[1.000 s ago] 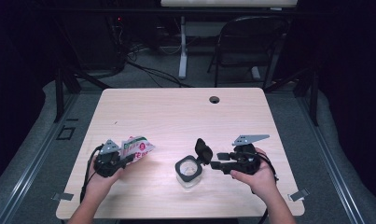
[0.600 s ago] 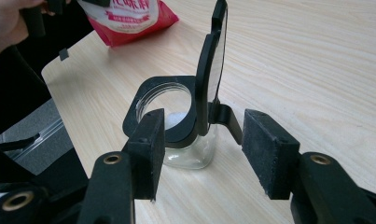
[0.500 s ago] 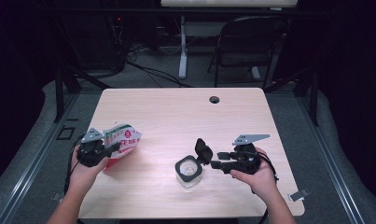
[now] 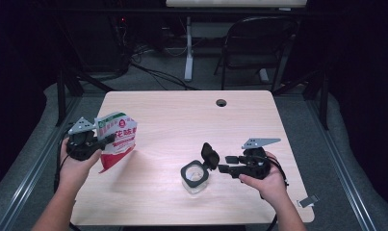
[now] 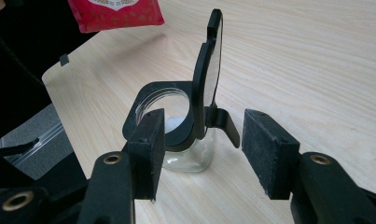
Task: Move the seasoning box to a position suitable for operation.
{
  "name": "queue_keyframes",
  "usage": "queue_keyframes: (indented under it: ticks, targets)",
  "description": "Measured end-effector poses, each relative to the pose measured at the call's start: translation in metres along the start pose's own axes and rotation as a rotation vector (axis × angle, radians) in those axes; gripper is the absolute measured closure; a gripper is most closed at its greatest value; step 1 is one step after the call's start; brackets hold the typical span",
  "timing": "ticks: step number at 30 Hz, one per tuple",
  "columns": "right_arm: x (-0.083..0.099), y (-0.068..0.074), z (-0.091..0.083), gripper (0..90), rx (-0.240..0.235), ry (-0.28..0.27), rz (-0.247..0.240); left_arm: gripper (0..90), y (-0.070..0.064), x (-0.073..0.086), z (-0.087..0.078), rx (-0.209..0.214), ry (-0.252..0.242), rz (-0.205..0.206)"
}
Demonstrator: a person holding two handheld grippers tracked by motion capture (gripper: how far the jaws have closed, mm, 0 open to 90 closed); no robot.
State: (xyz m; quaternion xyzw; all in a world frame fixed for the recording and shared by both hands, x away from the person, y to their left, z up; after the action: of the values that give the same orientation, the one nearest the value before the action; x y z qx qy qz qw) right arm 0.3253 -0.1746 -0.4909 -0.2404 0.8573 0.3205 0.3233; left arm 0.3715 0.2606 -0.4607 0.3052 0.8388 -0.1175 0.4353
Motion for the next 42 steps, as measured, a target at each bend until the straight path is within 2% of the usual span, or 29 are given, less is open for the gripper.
queue_keyframes:
  ticks: [4, 5, 10, 13, 14, 15, 16, 19, 21, 23, 24, 26, 28, 29, 31, 33, 36, 38, 40, 42]
  targets:
    - [0.000, 0.000, -0.001, 49.5, 0.001, -0.006, 0.000, 90.0, -0.006, -0.003, 0.003, 0.020, 0.008, 0.015]
    - [-0.001, 0.000, -0.001, 49.5, -0.001, -0.005, -0.002, 90.0, -0.012, -0.005, 0.005, 0.034, 0.011, 0.026]
    - [-0.001, 0.001, -0.001, 49.6, 0.000, -0.013, 0.005, 90.0, -0.024, -0.009, 0.013, 0.071, 0.013, 0.032]
    - [-0.001, 0.001, -0.002, 49.6, -0.003, -0.010, 0.001, 90.0, -0.038, -0.014, 0.023, 0.110, 0.010, 0.050]
    - [-0.001, 0.001, -0.002, 49.6, -0.001, -0.013, 0.004, 90.0, -0.038, -0.014, 0.023, 0.110, 0.010, 0.050]
    - [-0.001, 0.001, -0.002, 49.6, 0.000, -0.013, 0.004, 90.0, -0.046, -0.018, 0.027, 0.130, 0.008, 0.057]
    - [-0.001, 0.001, -0.002, 49.6, 0.000, -0.013, 0.004, 90.0, -0.046, -0.018, 0.027, 0.130, 0.008, 0.057]
    - [-0.001, 0.000, -0.003, 49.5, 0.002, -0.013, 0.001, 90.0, -0.064, -0.024, 0.035, 0.172, -0.008, 0.074]
    - [-0.001, 0.000, -0.003, 49.5, -0.001, -0.014, 0.001, 90.0, -0.068, -0.025, 0.037, 0.182, -0.009, 0.083]
    - [-0.001, 0.000, -0.004, 49.6, 0.002, -0.012, -0.001, 90.0, -0.081, -0.028, 0.041, 0.212, -0.018, 0.098]
    - [-0.001, 0.000, -0.004, 49.6, 0.002, -0.012, -0.001, 90.0, -0.081, -0.028, 0.041, 0.212, -0.018, 0.098]
    - [-0.002, 0.002, -0.005, 49.5, 0.000, -0.008, -0.011, 90.0, -0.092, -0.025, 0.045, 0.239, -0.035, 0.104]
    - [-0.002, 0.003, -0.005, 49.4, 0.000, -0.010, -0.010, 90.0, -0.095, -0.022, 0.047, 0.251, -0.037, 0.104]
    - [-0.003, 0.004, -0.005, 49.2, 0.006, -0.004, -0.015, 90.0, -0.101, -0.015, 0.050, 0.270, -0.042, 0.102]
    - [-0.005, 0.006, -0.005, 49.1, 0.007, -0.003, -0.022, 90.0, -0.104, -0.012, 0.050, 0.274, -0.049, 0.098]
    - [-0.006, 0.008, -0.005, 49.4, 0.023, -0.001, -0.032, 90.0, -0.110, -0.005, 0.048, 0.266, -0.055, 0.119]
    - [-0.006, 0.013, -0.007, 50.0, 0.047, 0.026, -0.057, 90.0, -0.111, 0.001, 0.047, 0.277, -0.057, 0.115]
    - [-0.007, 0.017, -0.012, 50.2, 0.058, 0.013, -0.067, 90.0, -0.111, 0.007, 0.046, 0.282, -0.065, 0.103]
    - [-0.007, 0.020, -0.014, 50.3, 0.053, 0.000, -0.067, 90.0, -0.110, 0.010, 0.046, 0.285, -0.062, 0.093]
    - [-0.006, 0.031, -0.018, 50.1, 0.028, -0.024, -0.057, 90.0, -0.110, 0.019, 0.047, 0.298, -0.057, 0.076]
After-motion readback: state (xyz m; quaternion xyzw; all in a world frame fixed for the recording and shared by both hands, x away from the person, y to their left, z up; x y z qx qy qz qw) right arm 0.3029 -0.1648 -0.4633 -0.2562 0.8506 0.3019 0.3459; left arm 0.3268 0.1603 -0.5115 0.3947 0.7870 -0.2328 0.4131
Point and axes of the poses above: each handheld gripper's, and its own axes: z roughly forward along the jaws, x roughly out of its underside, y roughly to its left, the point moved 4 cm from there along z, roughly forward along the jaws, and after that the axes turned 8 degrees about z, right-handed, at the moved point
